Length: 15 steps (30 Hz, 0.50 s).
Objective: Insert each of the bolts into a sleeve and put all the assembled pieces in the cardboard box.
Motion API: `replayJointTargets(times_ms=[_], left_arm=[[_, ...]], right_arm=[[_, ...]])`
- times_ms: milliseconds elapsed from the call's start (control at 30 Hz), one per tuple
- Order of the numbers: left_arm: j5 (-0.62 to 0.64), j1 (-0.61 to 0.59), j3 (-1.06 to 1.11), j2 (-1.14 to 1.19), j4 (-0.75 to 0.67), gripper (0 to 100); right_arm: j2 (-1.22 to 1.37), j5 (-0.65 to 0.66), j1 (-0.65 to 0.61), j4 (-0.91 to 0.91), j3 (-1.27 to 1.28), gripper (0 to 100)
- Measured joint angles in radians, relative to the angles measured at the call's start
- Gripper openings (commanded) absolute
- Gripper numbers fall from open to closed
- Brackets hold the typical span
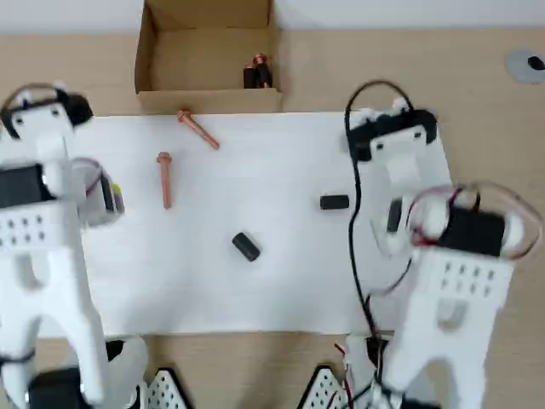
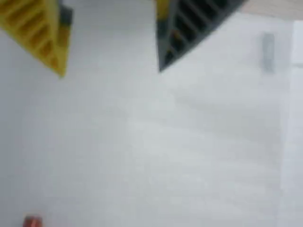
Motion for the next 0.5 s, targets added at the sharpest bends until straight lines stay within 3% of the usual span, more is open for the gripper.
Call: replayJointTargets(times_ms=[133, 300, 367, 500], left_arm=[[-0.006, 0.000, -0.133, 0.114, 0.000, 14], [0.002, 0.000, -0.143, 0.221, 0.000, 14], [0.064, 0.000, -0.143, 0.252, 0.000, 14], [0.334, -0.015, -0.143, 0.310, -0.021, 14]], right_arm=[[0.101, 0.014, 0.015, 0.012, -0.115, 9.7], [0.210, 0.190, -0.083, 0.012, -0.137, 9.7], [0.265, 0.318, -0.124, 0.012, -0.137, 9.7], [0.393, 0.601, -0.167, 0.009, -0.137, 9.7]])
